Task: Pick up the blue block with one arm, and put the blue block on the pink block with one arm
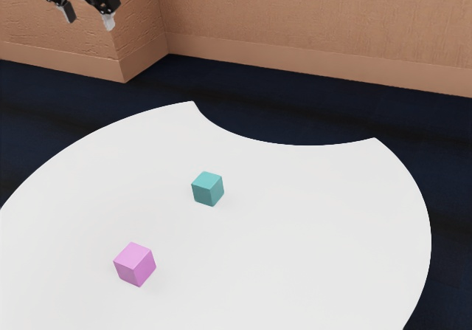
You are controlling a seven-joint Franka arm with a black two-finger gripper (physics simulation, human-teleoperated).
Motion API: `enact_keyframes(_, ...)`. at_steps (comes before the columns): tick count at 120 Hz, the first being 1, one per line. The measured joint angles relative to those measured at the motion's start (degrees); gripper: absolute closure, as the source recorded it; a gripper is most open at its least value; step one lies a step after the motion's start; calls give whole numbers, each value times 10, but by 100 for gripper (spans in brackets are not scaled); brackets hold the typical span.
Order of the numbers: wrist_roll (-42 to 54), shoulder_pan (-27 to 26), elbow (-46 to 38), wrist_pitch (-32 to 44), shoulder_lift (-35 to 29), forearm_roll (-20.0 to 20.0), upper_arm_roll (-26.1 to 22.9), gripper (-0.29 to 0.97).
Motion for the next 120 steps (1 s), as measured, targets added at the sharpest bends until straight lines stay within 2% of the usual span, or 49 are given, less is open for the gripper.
enact_keyframes(26, 0, 0, -2, -7, -4, -4, -15, 0)
enact_keyframes(53, -6, 24, -7, -7, 38, -5, -20, 0)
enact_keyframes(78, -15, 29, -3, 71, 190, -34, -10, 0)
enact_keyframes(120, -26, 54, 45, 156, 339, -97, -9, 0)
